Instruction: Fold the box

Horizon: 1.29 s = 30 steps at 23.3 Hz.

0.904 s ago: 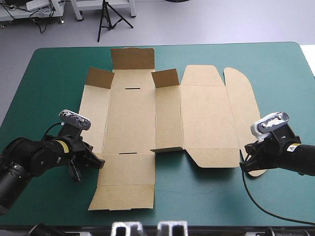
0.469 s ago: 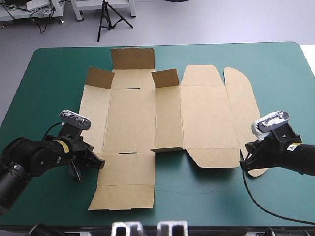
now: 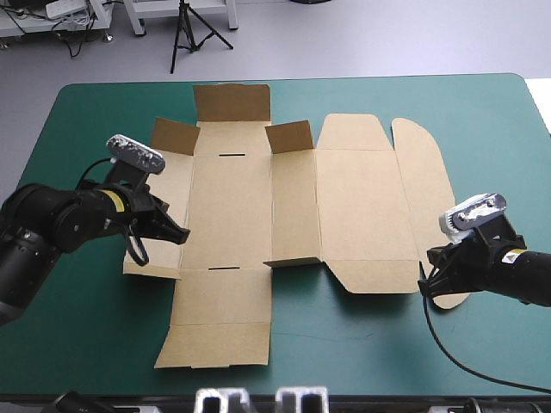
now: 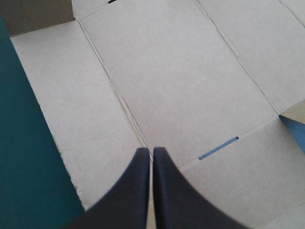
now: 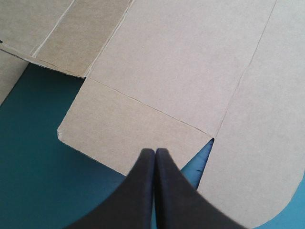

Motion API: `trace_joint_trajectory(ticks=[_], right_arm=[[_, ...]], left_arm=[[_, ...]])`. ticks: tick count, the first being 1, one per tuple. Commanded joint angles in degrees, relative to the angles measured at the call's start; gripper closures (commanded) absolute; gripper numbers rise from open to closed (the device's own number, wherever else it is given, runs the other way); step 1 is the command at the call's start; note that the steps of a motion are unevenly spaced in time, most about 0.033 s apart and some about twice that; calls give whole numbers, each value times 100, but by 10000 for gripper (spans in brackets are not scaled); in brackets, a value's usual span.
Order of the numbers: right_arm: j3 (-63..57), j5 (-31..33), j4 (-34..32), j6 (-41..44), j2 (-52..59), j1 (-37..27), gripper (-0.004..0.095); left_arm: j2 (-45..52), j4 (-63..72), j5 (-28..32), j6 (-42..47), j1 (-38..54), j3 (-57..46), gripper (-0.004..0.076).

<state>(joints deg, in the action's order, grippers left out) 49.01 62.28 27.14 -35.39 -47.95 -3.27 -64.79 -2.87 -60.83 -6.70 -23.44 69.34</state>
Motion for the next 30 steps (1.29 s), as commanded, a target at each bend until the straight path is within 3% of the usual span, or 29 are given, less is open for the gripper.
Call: trace_joint_trajectory(ticks=[1,5,10,13,18,19,24,26,30], right_arm=[[127,-234,244,15,42,0,927],[127,-246,244,15,42,0,926],[127,-246,319,15,9,0,926],[127,-282,389,15,9,0,926],[127,-295,389,-3,9,0,927],[127,-305,389,-3,9,0,927],[127,-305,389,-3,9,0,926],[127,-294,389,-3,9,0,926],[127,-294,389,-3,9,0,927]], left_arm=[[-349,-24,-36,-54,331,574,708],[-750,1046,-19,-758,1514,629,708],[-1341,2993,-649,-2388,3357,629,710],[-1630,3147,-686,-2655,4428,629,709],[-2278,3212,-1017,-2936,5001,629,696],[-2465,3330,-1082,-2936,5001,629,673],[-3455,4723,-1347,-3433,4990,629,409],[-3652,5009,-1347,-3489,4990,629,363],[-3907,5209,-1347,-3489,4979,629,352]])
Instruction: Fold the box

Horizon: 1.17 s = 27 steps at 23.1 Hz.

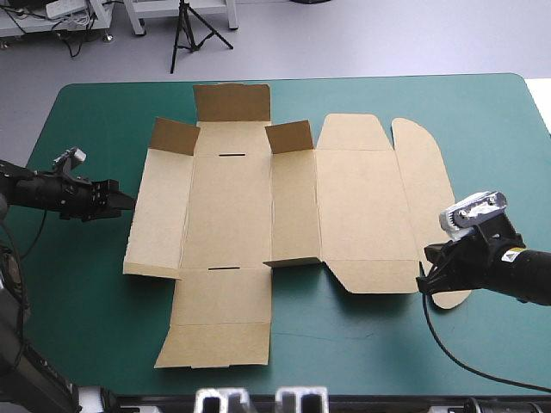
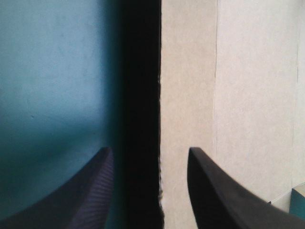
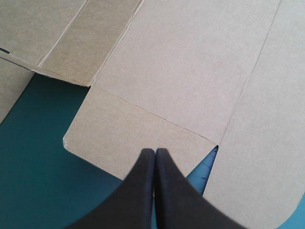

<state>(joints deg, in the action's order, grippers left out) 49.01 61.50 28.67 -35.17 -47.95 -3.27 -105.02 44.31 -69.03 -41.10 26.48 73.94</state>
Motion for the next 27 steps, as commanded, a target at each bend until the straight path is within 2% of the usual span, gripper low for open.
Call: trace_joint_trajectory(ticks=[1,14,18,23,26,27], right_arm=[[127,-217,236,-25,9,0,926],[127,-294,275,-5,9,0,926],[127,-294,275,-5,9,0,926],[127,-294,322,-5,9,0,927],[127,-294,406,-5,9,0,926],[127,-294,406,-5,9,0,927]], left_arm=[[78,480,-527,-49,-14,169,352],[-19,132,-527,-22,-666,103,352],[-29,38,-527,125,-1037,103,352],[-40,49,-527,374,-1048,103,360],[-40,37,-527,546,-1086,103,468],[-40,-36,-527,546,-1171,103,528]])
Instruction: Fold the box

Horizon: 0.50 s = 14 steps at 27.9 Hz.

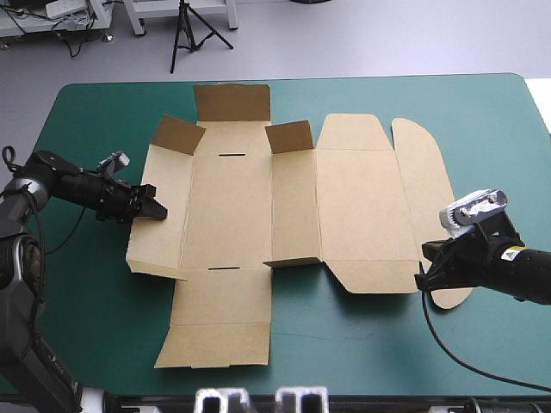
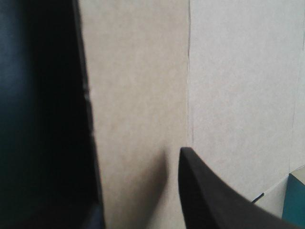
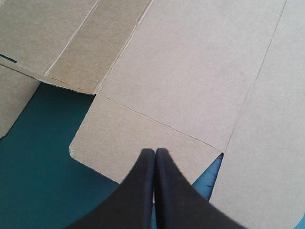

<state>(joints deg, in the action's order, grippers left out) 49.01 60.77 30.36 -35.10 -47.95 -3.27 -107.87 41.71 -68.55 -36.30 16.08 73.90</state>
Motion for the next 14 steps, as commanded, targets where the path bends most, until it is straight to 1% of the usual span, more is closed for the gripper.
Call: trace_joint_trajectory(ticks=[1,3,5,7,14], right_arm=[[127,-221,237,-11,9,0,927],[127,-221,237,-11,9,0,926],[127,-221,237,-11,9,0,926],[127,-233,237,-40,9,0,927],[127,-301,237,-58,9,0,927]], left_arm=[[245,180,-574,66,-189,106,561],[245,137,-574,66,-298,106,615],[238,197,-553,-108,-461,106,693],[238,304,-554,-243,-525,119,734],[395,663,-574,-918,-564,119,733]])
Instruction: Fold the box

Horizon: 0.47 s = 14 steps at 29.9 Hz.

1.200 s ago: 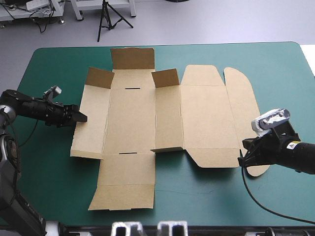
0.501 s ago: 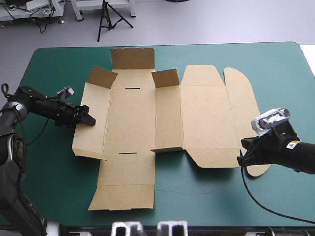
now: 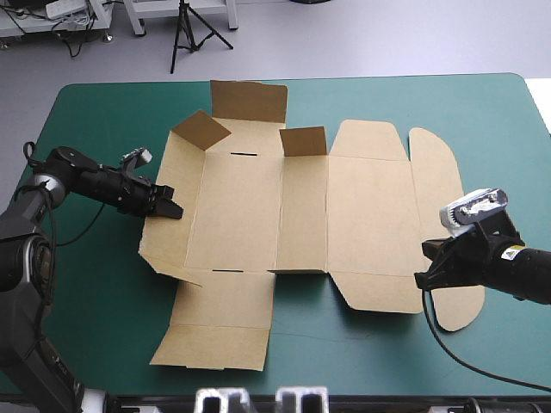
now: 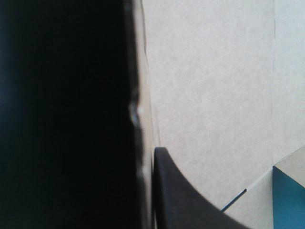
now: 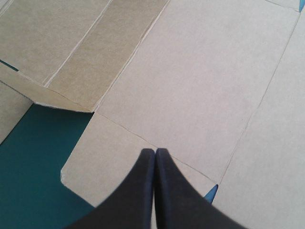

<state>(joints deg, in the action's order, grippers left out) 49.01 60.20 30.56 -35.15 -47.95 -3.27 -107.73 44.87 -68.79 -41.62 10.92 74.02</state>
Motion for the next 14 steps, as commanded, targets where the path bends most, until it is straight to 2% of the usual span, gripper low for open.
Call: trace_joint_trajectory(ticks=[1,7,14], right_arm=[[127,-244,217,-53,9,0,927],[127,-314,240,-53,9,0,926],[137,-480,282,-53,9,0,927]], left_arm=[[440,347,-550,-513,-49,140,733],[923,255,-550,-620,-124,692,733],[1361,-290,-524,-684,-669,1901,733]])
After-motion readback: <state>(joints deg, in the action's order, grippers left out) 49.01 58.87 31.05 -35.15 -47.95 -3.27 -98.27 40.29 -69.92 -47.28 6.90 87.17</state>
